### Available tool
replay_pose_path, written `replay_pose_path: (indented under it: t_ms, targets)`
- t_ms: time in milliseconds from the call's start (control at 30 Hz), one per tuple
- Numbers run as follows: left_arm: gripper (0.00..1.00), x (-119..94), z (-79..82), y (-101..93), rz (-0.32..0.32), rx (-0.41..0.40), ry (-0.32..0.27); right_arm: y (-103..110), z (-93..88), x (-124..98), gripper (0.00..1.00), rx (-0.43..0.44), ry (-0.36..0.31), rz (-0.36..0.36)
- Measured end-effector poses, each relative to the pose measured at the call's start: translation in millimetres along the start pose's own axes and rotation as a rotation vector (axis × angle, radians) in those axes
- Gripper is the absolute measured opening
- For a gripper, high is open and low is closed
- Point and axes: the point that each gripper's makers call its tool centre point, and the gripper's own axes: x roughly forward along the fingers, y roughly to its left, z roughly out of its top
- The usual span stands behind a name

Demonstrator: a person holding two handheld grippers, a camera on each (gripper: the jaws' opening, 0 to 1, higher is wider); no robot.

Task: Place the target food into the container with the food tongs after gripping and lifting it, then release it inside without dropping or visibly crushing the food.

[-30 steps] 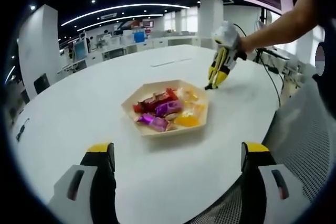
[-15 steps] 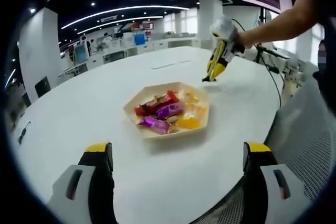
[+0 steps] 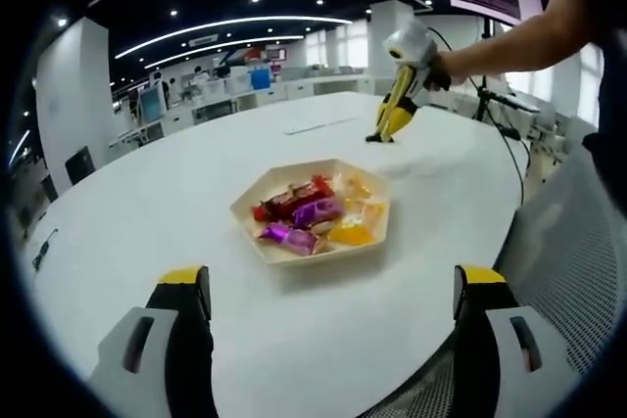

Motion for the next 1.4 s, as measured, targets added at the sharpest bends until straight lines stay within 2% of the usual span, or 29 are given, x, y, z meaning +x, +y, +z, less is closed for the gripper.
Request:
replay_pose_path:
  t_ms: [267,467,700,967,1067,1400]
  targets:
    - [0.99,0.9,-2.5,-1.7,-0.009,0.011,0.013,13.9,35.1,11.6,0.21,-0.028,-0.039,0.014]
    - [0.99,0.1,-3.9,-0.4,-0.003,0.011,0.018,34.7,65.0,25.7,0.21,-0.059,-0.069,0.05]
    - [0.99,1.1,-7.0,-3.0,-0.015,0.02,0.031,55.2,89.7,39.9,0.21,-0.074,-0.1,0.069]
    - [0.99,1.3,-7.5,-3.3,-0.017,0.022,0.034,64.0,105.3,45.5,0.21,-0.101,-0.11,0.081]
    - [0.99,1.5,-7.6,-2.7,-0.015,0.022,0.036,64.9,107.4,45.6,0.23,-0.146,-0.119,0.08]
    - [0.99,1.1,-6.2,-2.2,-0.012,0.019,0.029,59.5,114.1,32.1,0.25,-0.129,-0.169,0.064]
